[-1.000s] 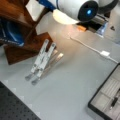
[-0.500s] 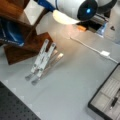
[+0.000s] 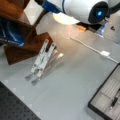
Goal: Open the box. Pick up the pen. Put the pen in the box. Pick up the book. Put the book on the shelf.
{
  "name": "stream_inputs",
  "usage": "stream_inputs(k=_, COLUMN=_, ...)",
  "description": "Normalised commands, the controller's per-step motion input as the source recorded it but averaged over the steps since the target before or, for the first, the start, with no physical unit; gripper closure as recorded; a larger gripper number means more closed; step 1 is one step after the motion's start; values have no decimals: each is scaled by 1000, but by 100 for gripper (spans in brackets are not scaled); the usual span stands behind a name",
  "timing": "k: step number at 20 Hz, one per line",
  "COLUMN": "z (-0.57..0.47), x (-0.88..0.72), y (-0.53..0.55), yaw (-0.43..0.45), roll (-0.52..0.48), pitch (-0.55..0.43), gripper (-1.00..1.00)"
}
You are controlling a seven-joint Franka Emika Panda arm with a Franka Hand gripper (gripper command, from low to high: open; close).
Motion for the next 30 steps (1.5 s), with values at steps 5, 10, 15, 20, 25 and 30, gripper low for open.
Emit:
stream_inputs(k=5, z=181, x=256, y=529, yaw=-192, roll=233, pitch=20, gripper=-100)
stream_inputs(k=10, z=112, x=413, y=423, yaw=-309, roll=290, pitch=42, gripper=-100)
stream_inputs(k=15, z=-31, x=522, y=457, yaw=-481, roll=359, pitch=13, gripper=-100)
stream_inputs(k=20, z=-136, x=475, y=446, yaw=-625, roll=457, pitch=-102, gripper=-100)
stream_inputs(k=25, z=-190, x=308, y=385, yaw=-523, roll=491, pitch=-107, gripper=-100)
stream_inputs(k=30, z=-183, x=105, y=155, yaw=-301, roll=604, pitch=-181, gripper=-100)
